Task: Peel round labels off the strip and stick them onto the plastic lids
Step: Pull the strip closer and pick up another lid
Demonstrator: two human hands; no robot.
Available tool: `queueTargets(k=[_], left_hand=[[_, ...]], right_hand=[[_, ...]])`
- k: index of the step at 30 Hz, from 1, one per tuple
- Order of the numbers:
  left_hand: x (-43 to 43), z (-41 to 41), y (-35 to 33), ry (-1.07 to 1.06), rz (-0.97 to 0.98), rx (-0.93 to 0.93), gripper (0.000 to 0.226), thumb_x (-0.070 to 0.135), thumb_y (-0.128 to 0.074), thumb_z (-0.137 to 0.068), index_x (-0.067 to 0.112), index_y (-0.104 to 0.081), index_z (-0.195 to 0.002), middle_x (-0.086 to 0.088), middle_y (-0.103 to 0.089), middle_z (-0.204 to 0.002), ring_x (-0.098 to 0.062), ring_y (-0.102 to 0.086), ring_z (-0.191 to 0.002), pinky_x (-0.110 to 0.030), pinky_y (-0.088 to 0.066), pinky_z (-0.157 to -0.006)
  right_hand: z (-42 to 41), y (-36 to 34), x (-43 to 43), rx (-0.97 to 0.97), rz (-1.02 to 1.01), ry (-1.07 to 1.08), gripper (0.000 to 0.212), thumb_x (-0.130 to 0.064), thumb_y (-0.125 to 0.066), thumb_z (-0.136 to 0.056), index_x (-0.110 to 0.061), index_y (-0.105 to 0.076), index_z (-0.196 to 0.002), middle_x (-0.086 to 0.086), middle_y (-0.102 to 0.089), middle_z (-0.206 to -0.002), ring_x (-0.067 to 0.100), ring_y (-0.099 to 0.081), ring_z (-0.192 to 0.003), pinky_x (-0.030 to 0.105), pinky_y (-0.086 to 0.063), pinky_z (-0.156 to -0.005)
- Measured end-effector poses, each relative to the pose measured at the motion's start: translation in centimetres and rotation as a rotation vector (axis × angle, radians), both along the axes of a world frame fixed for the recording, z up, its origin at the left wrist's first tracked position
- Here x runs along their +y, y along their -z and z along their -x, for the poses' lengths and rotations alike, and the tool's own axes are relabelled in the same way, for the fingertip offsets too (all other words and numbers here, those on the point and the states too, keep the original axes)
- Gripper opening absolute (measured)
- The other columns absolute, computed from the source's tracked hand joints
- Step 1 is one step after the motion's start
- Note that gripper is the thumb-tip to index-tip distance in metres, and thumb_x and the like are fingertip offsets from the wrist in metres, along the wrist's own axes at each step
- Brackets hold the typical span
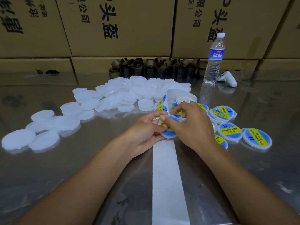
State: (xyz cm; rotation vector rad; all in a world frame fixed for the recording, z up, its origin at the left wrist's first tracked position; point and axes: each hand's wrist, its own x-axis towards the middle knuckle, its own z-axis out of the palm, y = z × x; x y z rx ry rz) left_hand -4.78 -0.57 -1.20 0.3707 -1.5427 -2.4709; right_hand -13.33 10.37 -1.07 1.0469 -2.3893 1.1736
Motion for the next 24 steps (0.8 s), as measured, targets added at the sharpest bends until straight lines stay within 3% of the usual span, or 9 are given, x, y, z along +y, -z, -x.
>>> queueTargets(k=[5,9,14,19,21,24], left_hand=[[-0.02,-0.03,0.00,-0.038,-0.045,0.027,0.017,-0.002,-0.049,-0.094,0.005,-0.060,-0.106,-0.012,-0.070,-0.094,-0.019,-0.072,-0.077,-0.034,-0.060,-0.074],[-0.06,0.07,0.10,-0.080,-0.043,0.036,0.022,0.006,-0.051,-0.095,-0.003,-0.060,-0.113,-0.012,-0.071,-0.096,-0.018,-0.072,-0.078,-0.029,-0.060,-0.066],[0.01,-0.10,0.12,-0.047,0.109,-0.006,0.018,0.012,-0.052,-0.095,0.002,-0.067,-0.097,-0.010,-0.074,-0.085,-0.018,-0.073,-0.075,-0.028,-0.060,-0.067],[0.39,-0.04,-0.06,-0.086,0.152,-0.048,0.019,0.011,-0.047,-0.098,-0.003,-0.059,-0.092,-0.010,-0.072,-0.074,-0.018,-0.071,-0.064,-0.028,-0.060,-0.060],[0.37,-0.04,-0.21,-0.101,0.119,-0.046,0.022,0.011,-0.045,-0.100,-0.007,-0.057,-0.102,-0.013,-0.071,-0.077,-0.020,-0.071,-0.064,-0.029,-0.060,-0.062],[0.20,-0.05,-0.27,-0.121,0.066,-0.033,0.028,0.012,-0.043,-0.101,-0.009,-0.053,-0.117,-0.020,-0.068,-0.090,-0.025,-0.070,-0.073,-0.034,-0.060,-0.071]], right_hand=[[0.50,-0.03,-0.29,-0.172,0.111,-0.075,0.024,-0.042,-0.064,-0.083,-0.022,-0.062,-0.069,-0.005,-0.052,-0.055,0.008,-0.045,-0.053,0.030,-0.038,-0.057],[0.73,0.00,-0.34,-0.209,0.092,-0.133,0.027,-0.037,-0.063,-0.088,-0.020,-0.061,-0.067,-0.005,-0.051,-0.052,0.006,-0.043,-0.048,0.026,-0.037,-0.054],[0.65,0.03,-0.33,-0.208,0.098,-0.151,0.027,-0.036,-0.063,-0.088,-0.014,-0.064,-0.072,0.006,-0.057,-0.058,0.009,-0.044,-0.052,0.031,-0.040,-0.055],[0.41,0.10,-0.28,-0.250,-0.018,-0.205,0.023,-0.034,-0.055,-0.092,-0.016,-0.066,-0.083,0.014,-0.066,-0.075,0.021,-0.056,-0.065,0.035,-0.046,-0.064],[0.47,-0.08,-0.29,-0.335,0.009,-0.232,0.019,-0.031,-0.056,-0.093,-0.015,-0.065,-0.087,0.018,-0.067,-0.078,0.026,-0.061,-0.067,0.037,-0.050,-0.068],[0.79,-0.29,-0.24,-0.466,0.075,-0.252,0.013,-0.025,-0.061,-0.091,-0.016,-0.064,-0.083,0.003,-0.063,-0.064,0.007,-0.057,-0.049,0.030,-0.051,-0.062]])
